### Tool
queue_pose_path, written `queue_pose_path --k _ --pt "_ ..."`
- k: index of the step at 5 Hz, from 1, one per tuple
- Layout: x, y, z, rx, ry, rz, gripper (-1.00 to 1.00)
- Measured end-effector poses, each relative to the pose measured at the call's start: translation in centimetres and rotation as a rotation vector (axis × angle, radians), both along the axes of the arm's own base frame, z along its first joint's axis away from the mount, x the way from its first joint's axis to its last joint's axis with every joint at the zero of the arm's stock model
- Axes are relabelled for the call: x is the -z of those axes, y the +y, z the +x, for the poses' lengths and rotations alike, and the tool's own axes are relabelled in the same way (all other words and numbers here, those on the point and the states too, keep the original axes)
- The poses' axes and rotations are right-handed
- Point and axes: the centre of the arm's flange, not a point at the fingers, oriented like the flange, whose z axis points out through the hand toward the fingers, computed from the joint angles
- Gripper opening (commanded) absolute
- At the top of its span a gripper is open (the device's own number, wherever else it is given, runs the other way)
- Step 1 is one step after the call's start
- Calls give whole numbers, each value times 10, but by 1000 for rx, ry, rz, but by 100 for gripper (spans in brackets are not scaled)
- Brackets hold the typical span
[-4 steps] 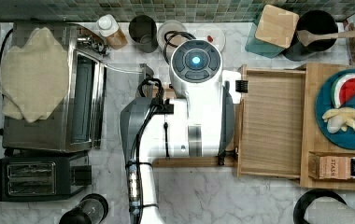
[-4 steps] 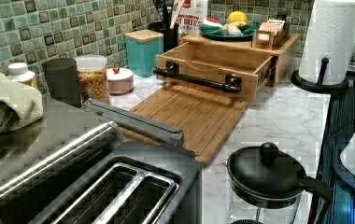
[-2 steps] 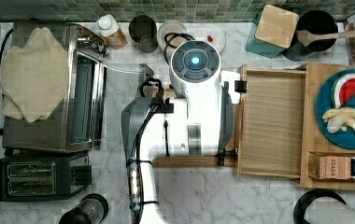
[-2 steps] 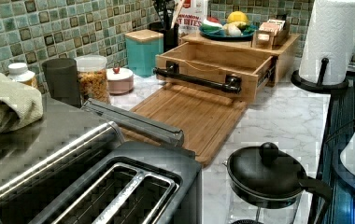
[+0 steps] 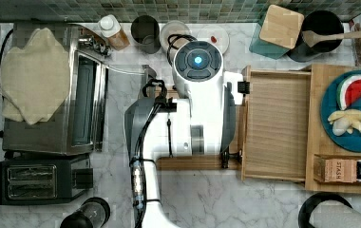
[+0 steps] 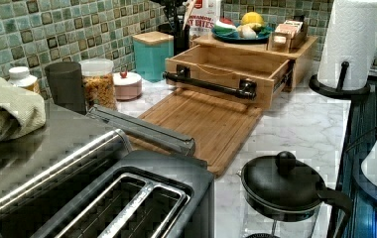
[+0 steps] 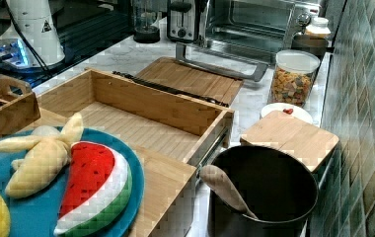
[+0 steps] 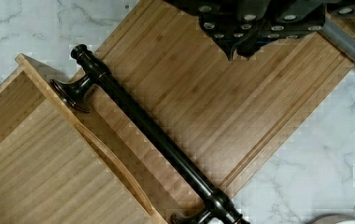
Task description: Close the drawer.
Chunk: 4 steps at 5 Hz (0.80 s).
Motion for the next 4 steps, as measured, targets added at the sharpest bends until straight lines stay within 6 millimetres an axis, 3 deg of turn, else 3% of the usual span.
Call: queue_pose_path --k 1,2,3,4 --pt "9 2 1 -61 -44 8 -100" --pt "26 3 -9 -231 -72 24 -100" --pt "47 3 -31 -391 -63 47 -100" --pt "73 3 -47 -437 -65 52 -100"
